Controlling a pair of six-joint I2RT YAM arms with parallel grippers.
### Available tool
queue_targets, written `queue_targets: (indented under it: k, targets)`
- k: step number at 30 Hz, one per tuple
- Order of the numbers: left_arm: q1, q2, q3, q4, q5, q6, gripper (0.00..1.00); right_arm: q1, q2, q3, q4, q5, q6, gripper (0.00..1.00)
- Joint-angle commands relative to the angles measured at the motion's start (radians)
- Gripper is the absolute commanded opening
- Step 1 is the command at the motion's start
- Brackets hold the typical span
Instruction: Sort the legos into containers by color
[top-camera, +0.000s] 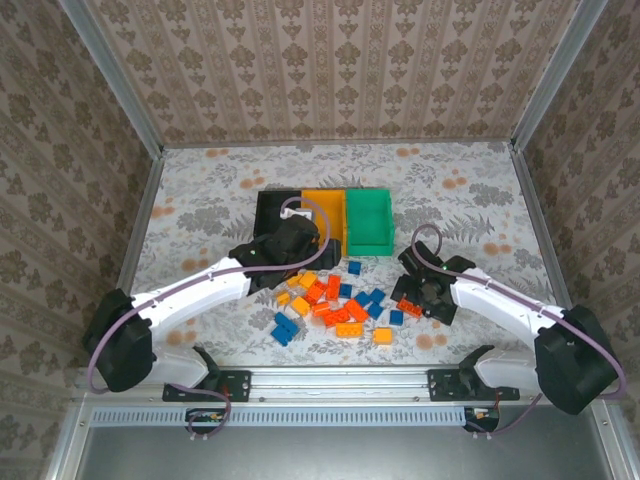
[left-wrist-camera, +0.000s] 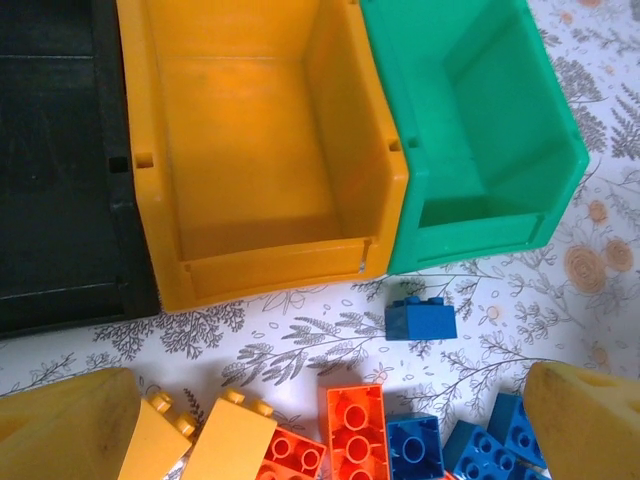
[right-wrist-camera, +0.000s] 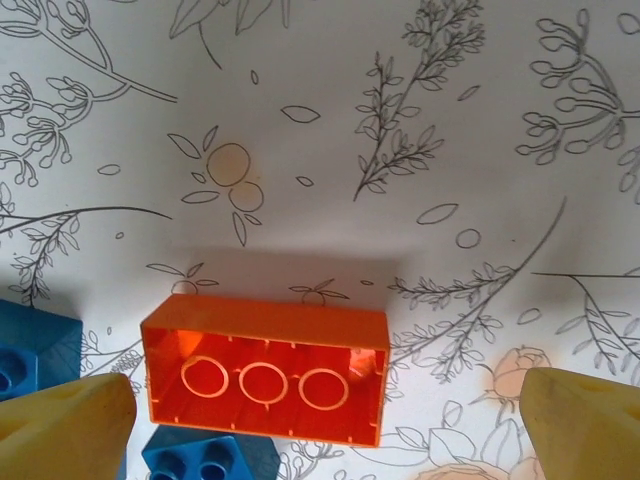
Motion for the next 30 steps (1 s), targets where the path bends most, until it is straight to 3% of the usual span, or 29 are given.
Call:
queue_targets:
  k: [1,11,18,26,30]
  targets:
    - [-0.002,-0.036,-0.025,0.035,0.010,0.032,1.00,0.011,0.030,0.014,0.038,-0.018,0.017,1.00]
    - [0.023,-0.062,-0.064,0.034,-0.007,0.014,1.00,0.021,0.146,0.036,0.032,-0.035,0.038,0.99]
    - [0.045,-0.080,-0.079,0.022,-0.003,0.007,1.00,0.021,0.182,0.024,0.077,-0.050,0.024,0.84]
    - [0.062,-0.094,-0.092,0.011,-0.009,-0.005,1.00,0.019,0.160,0.051,0.082,-0.083,-0.009,0.60]
    - [0.078,-0.114,-0.106,-0.007,-0.012,-0.020,1.00,0.018,0.088,0.144,0.049,-0.071,-0.087,0.56]
